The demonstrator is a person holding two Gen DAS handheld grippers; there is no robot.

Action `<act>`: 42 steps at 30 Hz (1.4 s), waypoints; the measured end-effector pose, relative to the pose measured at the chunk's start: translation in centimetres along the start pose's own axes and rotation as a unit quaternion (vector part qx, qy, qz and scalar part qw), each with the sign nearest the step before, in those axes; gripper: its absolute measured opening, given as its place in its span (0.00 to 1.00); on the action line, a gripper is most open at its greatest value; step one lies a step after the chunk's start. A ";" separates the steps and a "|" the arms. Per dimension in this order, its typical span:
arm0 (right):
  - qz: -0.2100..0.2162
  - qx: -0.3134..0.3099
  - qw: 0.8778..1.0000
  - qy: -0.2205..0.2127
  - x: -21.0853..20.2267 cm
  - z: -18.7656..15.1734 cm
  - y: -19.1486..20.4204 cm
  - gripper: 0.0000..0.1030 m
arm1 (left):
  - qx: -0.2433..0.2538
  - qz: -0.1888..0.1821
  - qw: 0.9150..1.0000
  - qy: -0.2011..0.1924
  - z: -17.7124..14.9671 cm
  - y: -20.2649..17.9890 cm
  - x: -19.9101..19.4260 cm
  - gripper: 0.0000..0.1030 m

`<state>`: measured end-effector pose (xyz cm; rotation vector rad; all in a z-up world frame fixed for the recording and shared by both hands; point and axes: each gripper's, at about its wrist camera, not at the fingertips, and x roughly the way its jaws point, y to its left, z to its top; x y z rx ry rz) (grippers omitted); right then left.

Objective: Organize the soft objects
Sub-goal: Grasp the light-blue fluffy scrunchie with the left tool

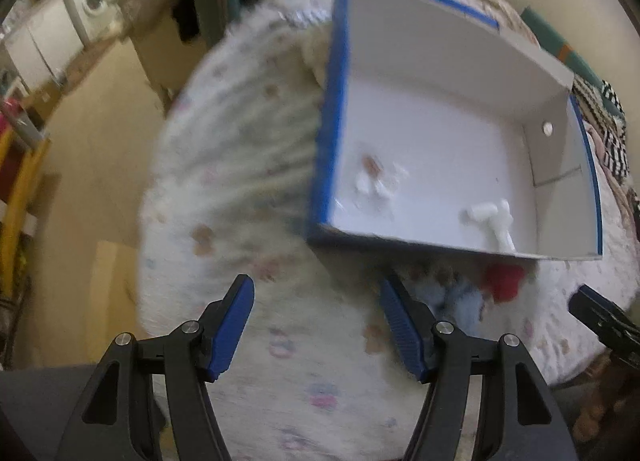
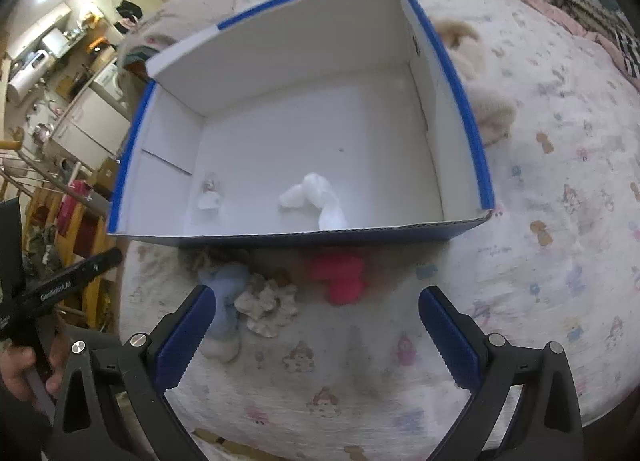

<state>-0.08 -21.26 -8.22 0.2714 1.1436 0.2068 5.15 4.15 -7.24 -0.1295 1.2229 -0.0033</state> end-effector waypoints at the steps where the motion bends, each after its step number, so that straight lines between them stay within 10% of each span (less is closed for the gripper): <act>1: -0.005 0.003 1.000 0.004 0.4 0.1 -0.1 1.00 | 0.002 -0.007 1.000 0.010 -0.1 -0.6 0.6 0.61; 10: -0.017 0.022 0.999 0.027 1.9 0.5 -0.9 1.00 | 0.045 -0.085 0.991 0.090 -1.9 -6.7 3.8 0.61; 20: -0.009 0.030 0.998 0.046 3.0 1.1 -1.4 1.00 | 0.078 -0.073 0.985 0.135 -2.8 -9.3 6.6 0.61; 27: -0.003 0.025 0.998 0.049 3.4 1.6 -1.3 1.00 | 0.069 -0.090 0.983 0.145 -2.2 -8.3 6.9 0.16; 36: -0.011 0.041 0.998 0.053 3.2 1.1 -2.1 1.00 | 0.088 -0.133 0.978 0.135 -3.5 -4.0 1.3 0.10; 42: -0.009 0.063 0.996 0.062 3.5 0.9 -2.8 1.00 | 0.066 -0.089 0.987 0.117 -3.1 -0.9 0.9 0.10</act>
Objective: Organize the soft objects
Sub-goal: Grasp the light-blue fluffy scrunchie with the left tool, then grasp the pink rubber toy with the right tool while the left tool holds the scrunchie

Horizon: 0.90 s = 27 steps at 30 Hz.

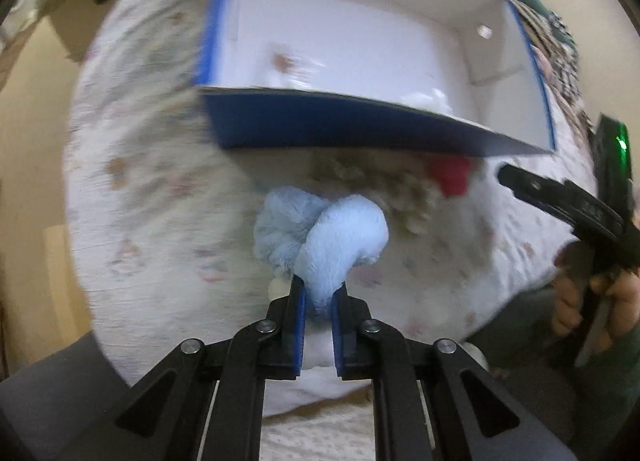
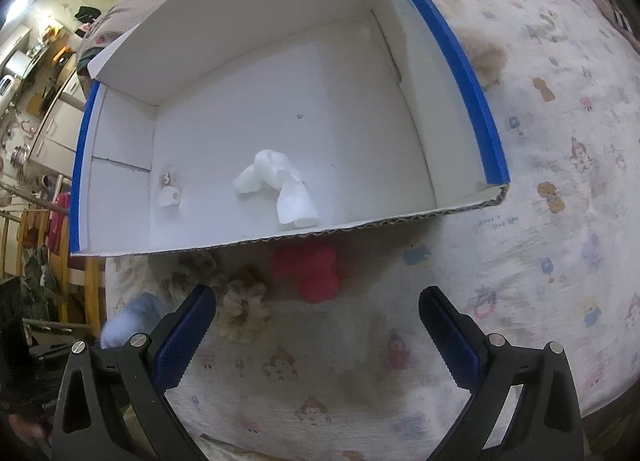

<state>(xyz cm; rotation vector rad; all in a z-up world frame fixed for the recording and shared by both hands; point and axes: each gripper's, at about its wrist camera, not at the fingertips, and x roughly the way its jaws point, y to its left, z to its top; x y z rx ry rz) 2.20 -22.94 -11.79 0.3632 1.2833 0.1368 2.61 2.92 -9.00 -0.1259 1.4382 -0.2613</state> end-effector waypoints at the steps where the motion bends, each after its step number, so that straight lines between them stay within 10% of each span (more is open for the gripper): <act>1: 0.002 0.003 1.000 0.003 0.1 0.1 -0.1 1.00 | -0.009 0.005 1.000 -0.002 0.1 0.5 -0.1 0.10; 4: 0.001 0.000 1.000 0.010 0.8 0.2 0.3 0.98 | -0.026 0.034 0.999 -0.020 0.4 0.6 0.3 0.10; 7: -0.007 -0.010 1.000 0.024 1.8 0.2 0.8 0.70 | -0.044 0.053 0.996 -0.048 0.6 1.0 -0.2 0.10; 21: -0.073 -0.057 0.994 0.061 7.2 1.1 3.4 0.69 | -0.080 0.071 0.992 -0.066 2.0 2.1 -0.4 0.10; 23: -0.079 -0.067 0.993 0.060 7.5 0.9 3.8 0.51 | -0.083 0.075 0.992 -0.066 2.1 2.3 -0.2 0.10; 27: -0.073 -0.079 0.993 0.053 7.0 0.6 4.2 0.50 | -0.082 0.088 0.990 -0.071 1.9 2.4 -0.2 0.10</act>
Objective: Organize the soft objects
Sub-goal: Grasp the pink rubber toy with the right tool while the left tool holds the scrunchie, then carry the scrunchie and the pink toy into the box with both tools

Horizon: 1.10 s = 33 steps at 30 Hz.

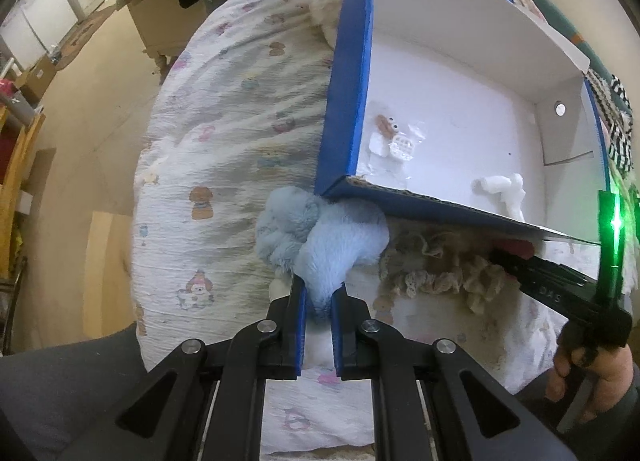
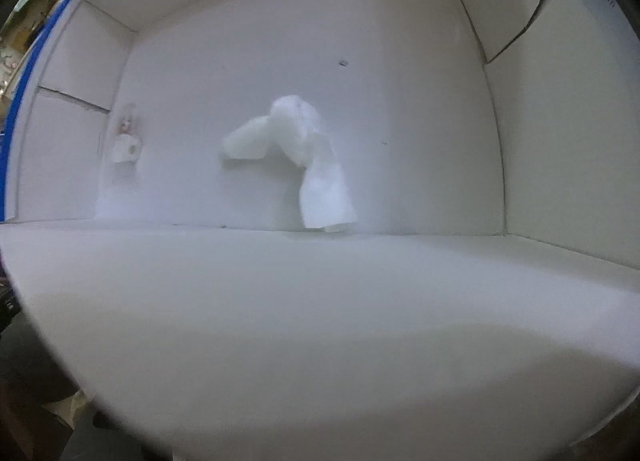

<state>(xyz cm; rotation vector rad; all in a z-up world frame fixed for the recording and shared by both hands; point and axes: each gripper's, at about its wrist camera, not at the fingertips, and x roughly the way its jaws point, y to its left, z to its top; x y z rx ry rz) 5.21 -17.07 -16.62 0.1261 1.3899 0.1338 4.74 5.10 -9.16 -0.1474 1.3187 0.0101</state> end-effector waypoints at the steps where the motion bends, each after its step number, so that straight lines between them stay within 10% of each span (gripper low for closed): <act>1: 0.002 -0.002 1.000 -0.003 -0.2 -0.1 0.1 0.50 | 0.000 0.004 1.000 -0.003 0.0 0.0 0.0 0.10; 15: 0.024 -0.002 0.999 -0.029 -2.7 -1.8 0.0 0.50 | -0.042 0.031 0.998 -0.045 0.4 2.5 -1.8 0.09; 33: 0.089 -0.010 0.992 -0.086 -9.4 -5.2 -0.8 0.50 | -0.015 0.030 0.973 -0.228 -0.1 0.6 -11.2 0.09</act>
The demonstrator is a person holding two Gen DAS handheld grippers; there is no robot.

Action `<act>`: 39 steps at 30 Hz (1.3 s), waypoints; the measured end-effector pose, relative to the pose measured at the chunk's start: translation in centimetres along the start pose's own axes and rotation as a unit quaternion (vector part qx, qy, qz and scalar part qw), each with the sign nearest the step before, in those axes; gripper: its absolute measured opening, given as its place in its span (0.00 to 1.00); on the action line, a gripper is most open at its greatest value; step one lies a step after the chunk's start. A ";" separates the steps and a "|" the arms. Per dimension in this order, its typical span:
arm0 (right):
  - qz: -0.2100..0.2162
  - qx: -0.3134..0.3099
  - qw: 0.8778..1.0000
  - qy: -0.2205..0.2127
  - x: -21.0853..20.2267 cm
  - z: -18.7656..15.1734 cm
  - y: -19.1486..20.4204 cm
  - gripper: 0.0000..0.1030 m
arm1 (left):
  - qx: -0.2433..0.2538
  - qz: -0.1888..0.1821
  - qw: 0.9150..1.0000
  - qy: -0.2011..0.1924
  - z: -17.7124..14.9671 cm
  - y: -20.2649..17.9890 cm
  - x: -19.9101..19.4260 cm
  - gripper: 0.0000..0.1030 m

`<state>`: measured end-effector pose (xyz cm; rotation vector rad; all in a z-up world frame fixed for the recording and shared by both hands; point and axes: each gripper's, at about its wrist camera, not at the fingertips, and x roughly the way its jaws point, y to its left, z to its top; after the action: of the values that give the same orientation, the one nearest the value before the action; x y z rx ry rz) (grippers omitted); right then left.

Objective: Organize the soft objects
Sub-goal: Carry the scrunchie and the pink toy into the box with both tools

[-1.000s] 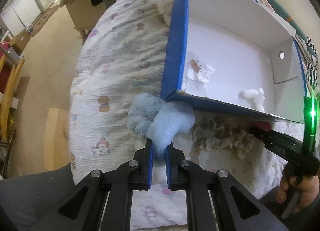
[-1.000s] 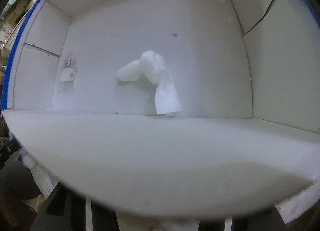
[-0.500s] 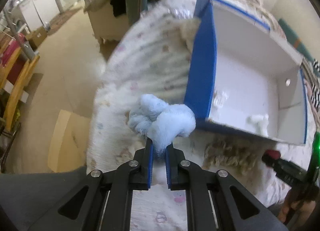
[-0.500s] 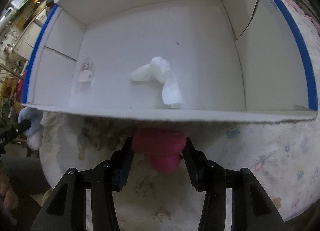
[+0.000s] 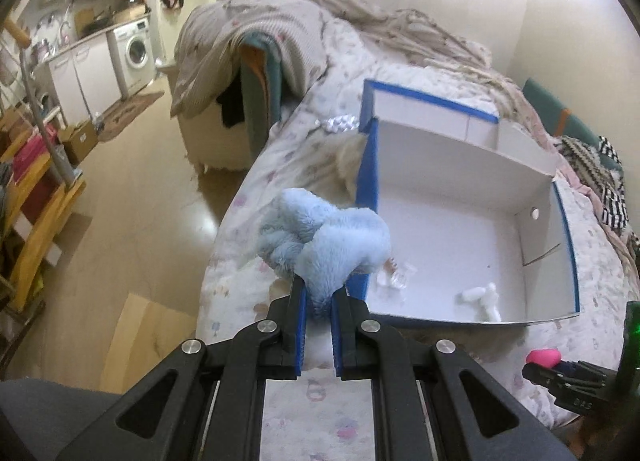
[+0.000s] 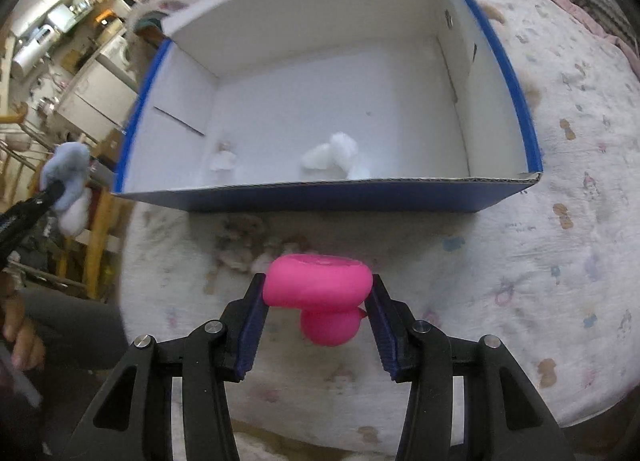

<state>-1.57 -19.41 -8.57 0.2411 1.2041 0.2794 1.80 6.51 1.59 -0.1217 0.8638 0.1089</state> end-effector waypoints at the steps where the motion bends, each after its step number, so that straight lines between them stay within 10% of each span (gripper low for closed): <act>1: 0.007 0.001 1.000 -0.007 -0.5 0.0 0.1 0.50 | 0.002 -0.002 1.000 -0.008 0.1 -0.2 -0.3 0.09; 21: 0.075 -0.020 0.981 -0.179 -6.7 4.5 2.1 0.50 | 0.031 -0.025 0.999 -0.033 3.3 -3.5 -1.0 0.09; 39: 0.057 -0.023 0.981 -0.185 -4.8 10.1 0.5 0.50 | 0.064 -0.116 0.991 0.020 6.9 -9.8 5.2 0.09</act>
<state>6.29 -20.93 -0.76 0.3073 0.8170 0.3444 11.74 -1.86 2.69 -0.1036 0.8881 -0.1676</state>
